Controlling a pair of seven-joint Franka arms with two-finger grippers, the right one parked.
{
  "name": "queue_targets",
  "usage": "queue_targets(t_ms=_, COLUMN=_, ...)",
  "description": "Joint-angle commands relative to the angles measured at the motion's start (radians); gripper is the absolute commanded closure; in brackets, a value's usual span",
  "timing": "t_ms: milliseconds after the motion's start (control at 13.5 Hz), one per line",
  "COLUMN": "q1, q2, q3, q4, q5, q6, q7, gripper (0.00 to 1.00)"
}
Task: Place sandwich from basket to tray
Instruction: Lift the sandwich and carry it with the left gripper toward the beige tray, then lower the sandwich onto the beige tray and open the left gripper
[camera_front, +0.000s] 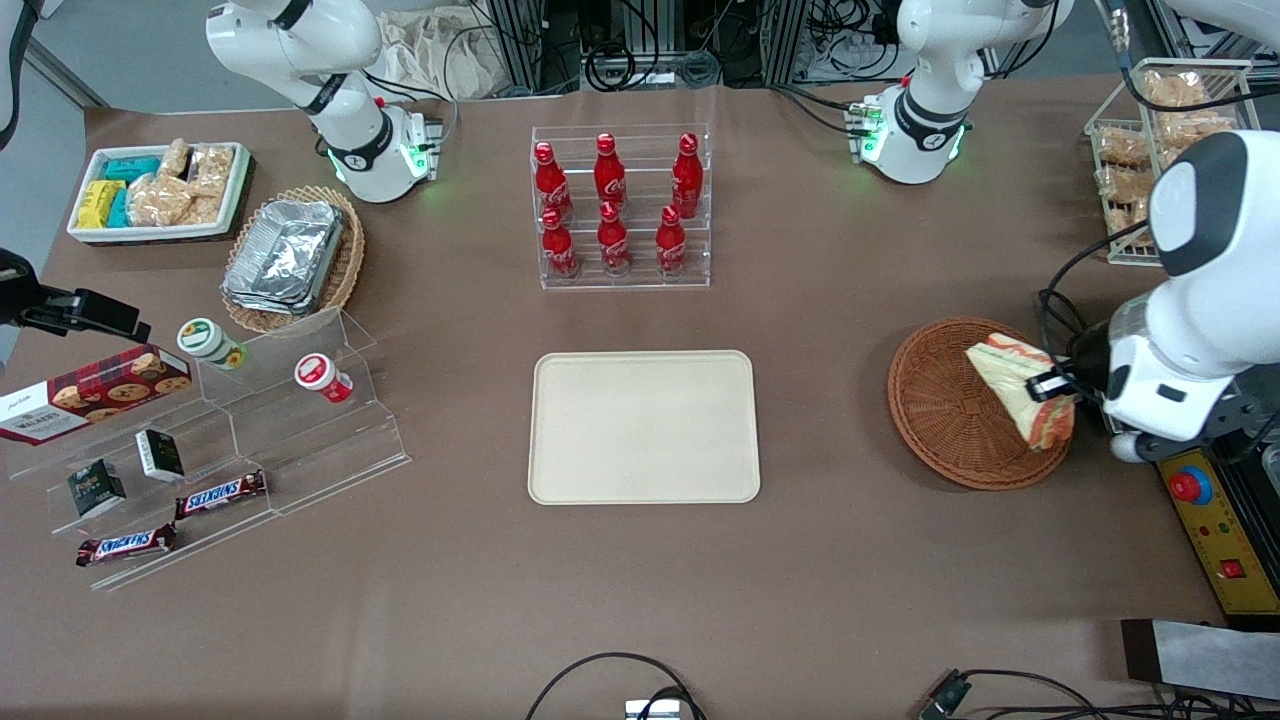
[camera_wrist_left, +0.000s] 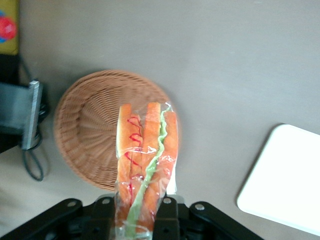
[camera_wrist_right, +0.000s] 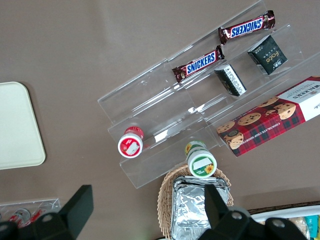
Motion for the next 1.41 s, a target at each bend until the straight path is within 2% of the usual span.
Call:
queue_targets(t_ms=0, q1=-0.165, q2=0.110, q3=0.006, q4=0.114, q5=0.058, q6=-0.030, q7=-0.001, gripper=1.00)
queue_targets(t_ms=148, q1=-0.283, q2=0.210, q3=0.006, q4=0.194, q5=0.095, q6=-0.030, q7=-0.007, gripper=1.00)
queue_targets(t_ms=370, q1=-0.402, q2=0.365, q3=0.006, q4=0.278, q5=0.094, q6=0.032, q7=-0.101, gripper=1.00)
queue_targets(t_ms=519, q1=-0.459, q2=0.432, q3=0.006, q4=0.278, q5=0.088, q6=0.136, q7=-0.191, gripper=1.00)
queue_targets(t_ms=815, q1=-0.506, q2=0.535, q3=0.006, q4=0.252, q5=0.094, q6=0.193, q7=-0.215, gripper=1.00)
queue_targets(t_ms=1185, q1=-0.513, q2=0.548, q3=0.009, q4=0.186, q5=0.098, q6=0.319, q7=-0.199, gripper=1.00)
queue_targets(t_ms=1259, q1=-0.513, q2=0.548, q3=0.009, q4=0.186, q5=0.098, q6=0.318, q7=-0.201, gripper=0.86)
queue_targets(t_ms=1333, q1=-0.513, q2=0.548, q3=0.009, q4=0.180, q5=0.101, q6=0.312, q7=-0.205, gripper=0.21)
